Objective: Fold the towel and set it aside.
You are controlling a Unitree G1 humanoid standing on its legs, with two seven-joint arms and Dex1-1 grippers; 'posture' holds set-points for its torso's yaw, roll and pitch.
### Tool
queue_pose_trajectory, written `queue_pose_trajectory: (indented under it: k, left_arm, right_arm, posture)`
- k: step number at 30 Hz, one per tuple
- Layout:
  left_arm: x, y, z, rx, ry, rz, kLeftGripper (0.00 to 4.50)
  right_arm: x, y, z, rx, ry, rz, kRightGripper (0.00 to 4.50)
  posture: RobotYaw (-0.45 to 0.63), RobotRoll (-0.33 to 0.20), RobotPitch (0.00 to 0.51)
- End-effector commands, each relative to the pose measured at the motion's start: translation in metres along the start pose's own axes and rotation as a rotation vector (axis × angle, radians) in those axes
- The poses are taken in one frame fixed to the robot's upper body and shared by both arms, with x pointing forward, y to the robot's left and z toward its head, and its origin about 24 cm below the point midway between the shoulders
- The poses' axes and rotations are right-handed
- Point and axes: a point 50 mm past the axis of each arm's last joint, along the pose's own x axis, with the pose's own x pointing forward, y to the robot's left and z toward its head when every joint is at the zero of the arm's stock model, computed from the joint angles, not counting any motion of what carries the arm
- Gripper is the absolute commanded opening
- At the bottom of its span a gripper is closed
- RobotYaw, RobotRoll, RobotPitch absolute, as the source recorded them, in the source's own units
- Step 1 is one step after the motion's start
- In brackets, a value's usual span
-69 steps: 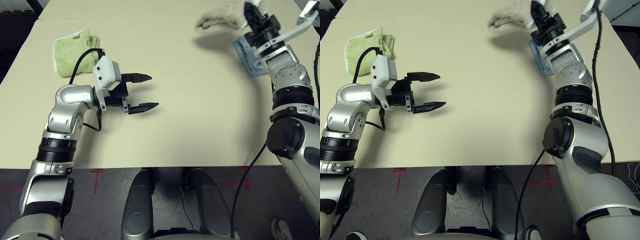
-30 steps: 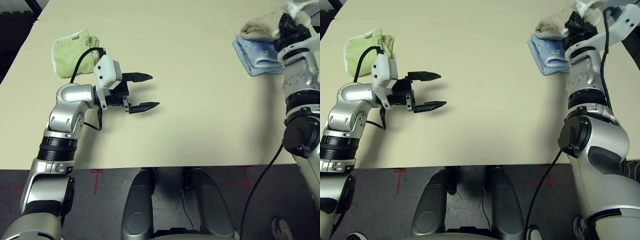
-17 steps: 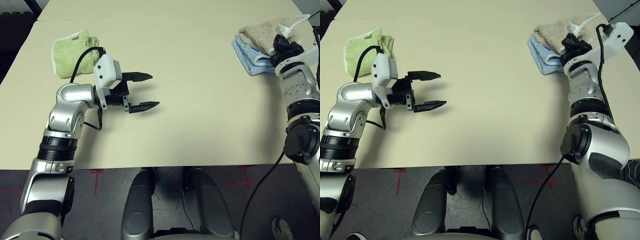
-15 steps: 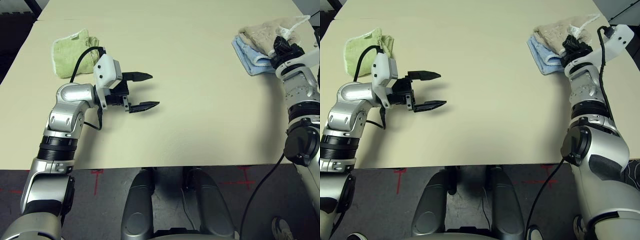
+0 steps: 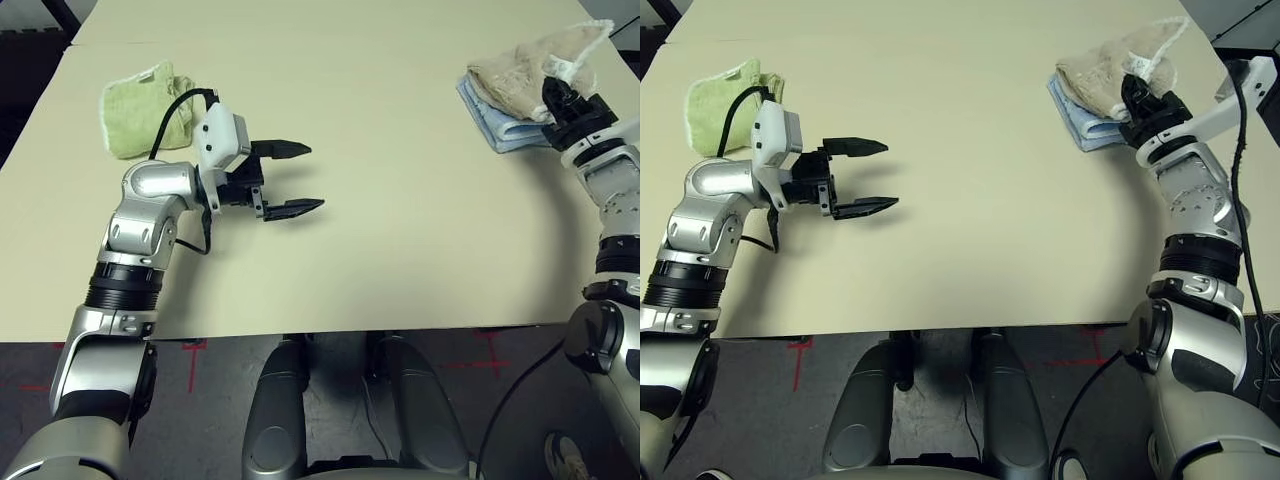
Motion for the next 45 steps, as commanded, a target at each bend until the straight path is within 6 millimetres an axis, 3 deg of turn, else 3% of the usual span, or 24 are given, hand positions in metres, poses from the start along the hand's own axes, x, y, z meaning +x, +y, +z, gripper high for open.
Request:
queue_pose_trajectory:
  k: [1, 5, 6, 12, 17, 23, 26, 31, 35, 39, 45]
  left_arm:
    - [0.002, -0.003, 0.0, 0.013, 0.012, -0.029, 4.5]
    - [-0.001, -0.003, -0.001, 0.011, 0.02, -0.024, 4.5]
    - [-0.001, -0.003, -0.001, 0.01, 0.021, -0.022, 4.5]
    - [-0.001, -0.004, -0.001, -0.004, 0.021, -0.012, 4.5]
    - [-0.003, -0.004, -0.001, -0.01, 0.018, 0.004, 4.5]
    - [-0.002, -0.003, -0.002, -0.009, 0.018, 0.01, 4.5]
    - [-0.002, -0.001, -0.002, -0.017, 0.012, 0.025, 4.5]
    - [-0.005, 0.004, -0.003, -0.056, 0.003, 0.101, 4.5]
    - [-0.007, 0.008, -0.003, -0.083, -0.012, 0.216, 4.5]
    - [-0.007, 0.012, 0.0, -0.087, -0.03, 0.288, 4.5]
    - [-0.009, 0.023, -0.001, -0.106, -0.032, 0.457, 4.5]
  right_arm:
    - [-0.006, -0.011, -0.01, 0.037, 0.036, -0.087, 0.02]
    - [-0.011, -0.019, -0.017, 0.024, 0.086, -0.124, 0.02]
    - [-0.012, -0.018, -0.018, 0.02, 0.102, -0.116, 0.69]
    - [-0.013, -0.018, -0.015, -0.03, 0.132, -0.127, 2.78]
    - [-0.024, -0.012, 0.0, -0.069, 0.242, -0.079, 4.48]
    - [-0.037, 0.005, 0.018, -0.037, 0.317, 0.084, 4.48]
    - [-0.036, 0.015, 0.023, -0.104, 0.322, 0.195, 4.48]
    - [-0.028, 0.033, 0.016, -0.321, 0.328, 0.425, 4.48]
    - [-0.014, 0.043, 0.002, -0.339, 0.336, 0.552, 4.48]
    - [0.001, 0.047, -0.01, -0.309, 0.332, 0.574, 4.48]
    - [0.025, 0.045, -0.028, -0.317, 0.253, 0.465, 4.48]
  posture:
    - [-0.03, 0.0, 0.276]
    - [-0.02, 0.0, 0.277]
    - [-0.02, 0.0, 0.277]
    - [-0.02, 0.0, 0.277]
    - [-0.01, 0.0, 0.276]
    - [-0.03, 0.0, 0.267]
    - [-0.03, 0.0, 0.262]
    - [-0.02, 0.0, 0.258]
    - [0.0, 0.0, 0.259]
    - [0.03, 0.0, 0.256]
    - [0.05, 0.0, 0.254]
